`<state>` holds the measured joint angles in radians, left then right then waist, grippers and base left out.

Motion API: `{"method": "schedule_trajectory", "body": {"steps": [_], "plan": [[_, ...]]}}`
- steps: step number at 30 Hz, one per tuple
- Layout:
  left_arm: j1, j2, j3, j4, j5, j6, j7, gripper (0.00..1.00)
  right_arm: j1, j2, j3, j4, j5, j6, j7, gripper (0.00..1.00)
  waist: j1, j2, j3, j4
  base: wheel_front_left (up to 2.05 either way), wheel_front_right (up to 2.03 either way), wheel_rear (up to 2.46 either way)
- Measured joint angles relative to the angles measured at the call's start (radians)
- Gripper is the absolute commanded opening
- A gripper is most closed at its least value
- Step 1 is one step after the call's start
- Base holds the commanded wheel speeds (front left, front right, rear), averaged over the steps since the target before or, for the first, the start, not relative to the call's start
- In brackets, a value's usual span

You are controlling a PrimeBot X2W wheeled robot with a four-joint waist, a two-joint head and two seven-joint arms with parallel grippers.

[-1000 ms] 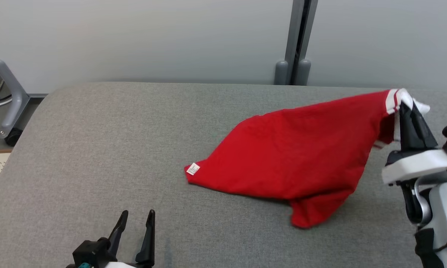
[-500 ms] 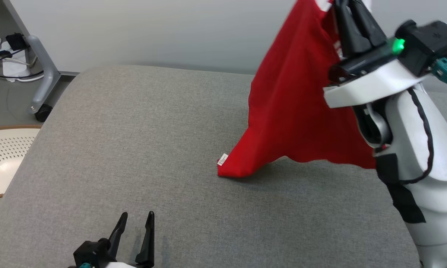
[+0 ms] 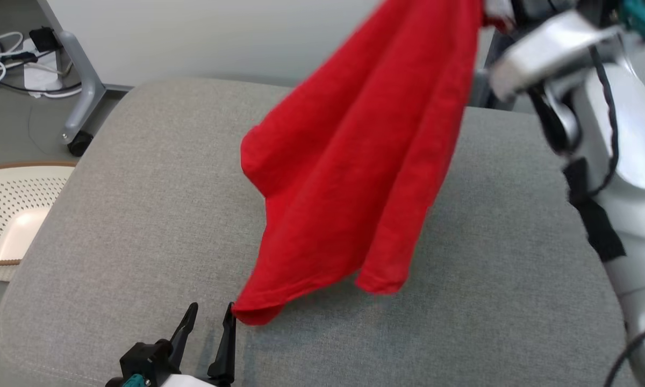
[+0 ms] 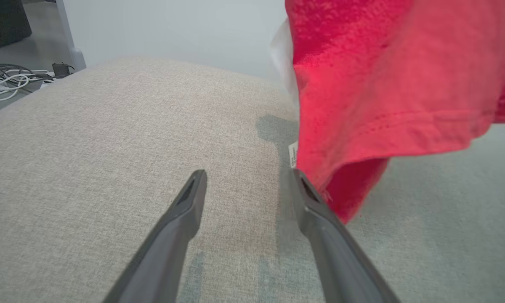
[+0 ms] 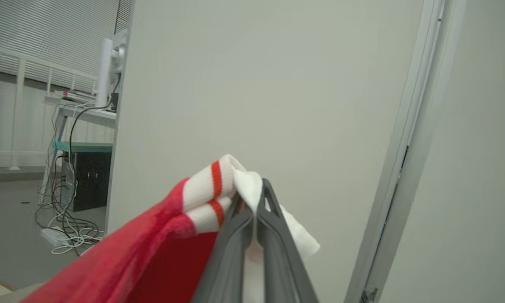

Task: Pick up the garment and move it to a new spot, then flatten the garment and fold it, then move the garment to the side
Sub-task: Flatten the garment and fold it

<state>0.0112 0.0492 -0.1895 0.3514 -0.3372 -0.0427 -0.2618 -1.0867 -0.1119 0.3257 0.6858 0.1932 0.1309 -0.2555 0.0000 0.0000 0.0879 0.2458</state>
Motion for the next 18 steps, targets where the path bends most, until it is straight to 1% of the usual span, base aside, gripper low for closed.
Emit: {"method": "schedule_trajectory", "body": {"steps": [3, 6, 7, 8, 9, 12, 14, 16, 18], "plan": [[-0.010, 0.000, -0.007, 0.000, -0.008, 0.001, 0.000, 1.00, 0.067, -0.060, -0.055, 0.149, -0.054, 0.000, 0.006, 0.00, -0.0001, 0.0000, 0.021, 0.001, 0.00, 0.00, 0.00], [-0.033, 0.000, -0.011, -0.001, -0.009, 0.001, 0.000, 1.00, 0.132, -0.118, -0.102, 0.271, -0.103, 0.000, 0.006, 0.00, 0.0000, 0.0000, 0.047, 0.000, 0.00, 0.00, 0.00], [-0.038, 0.000, -0.012, -0.001, -0.009, 0.001, 0.000, 1.00, 0.149, -0.134, -0.119, 0.302, -0.117, 0.000, 0.005, 0.31, 0.0000, 0.0000, 0.056, -0.001, 0.00, 0.00, 0.00], [-0.042, 0.000, -0.013, -0.001, -0.008, 0.001, 0.000, 1.00, 0.165, -0.149, -0.134, 0.332, -0.131, 0.000, 0.003, 0.47, 0.0000, 0.0000, 0.065, -0.003, 0.00, 0.00, 0.00], [-0.045, 0.000, -0.012, -0.001, -0.007, 0.000, 0.000, 1.00, 0.181, -0.159, -0.153, 0.358, -0.140, 0.000, 0.000, 1.00, 0.0001, 0.0000, 0.072, -0.005, 0.00, 0.00, 0.00], [-0.059, 0.000, -0.011, -0.002, 0.001, -0.001, 0.000, 1.00, 0.220, -0.172, -0.203, 0.424, -0.151, 0.000, -0.001, 1.00, 0.0000, 0.0000, 0.087, -0.017, 0.00, 0.00, 0.00], [-0.065, 0.000, -0.010, -0.004, 0.002, -0.002, 0.000, 1.00, 0.240, -0.170, -0.223, 0.440, -0.164, 0.000, -0.002, 1.00, 0.0000, 0.0000, 0.091, -0.029, 0.00, 0.00, 0.00], [-0.065, 0.000, -0.006, -0.001, 0.004, -0.002, 0.000, 1.00, 0.261, -0.160, -0.242, 0.438, -0.168, 0.000, -0.003, 1.00, 0.0000, 0.0000, 0.090, -0.043, 0.00, 0.00, 0.00], [-0.066, 0.000, -0.004, 0.001, 0.004, -0.002, 0.000, 1.00, 0.296, -0.146, -0.260, 0.406, -0.167, 0.000, -0.004, 1.00, 0.0000, 0.0000, 0.083, -0.056, 0.00, 0.00, 0.00]]}}
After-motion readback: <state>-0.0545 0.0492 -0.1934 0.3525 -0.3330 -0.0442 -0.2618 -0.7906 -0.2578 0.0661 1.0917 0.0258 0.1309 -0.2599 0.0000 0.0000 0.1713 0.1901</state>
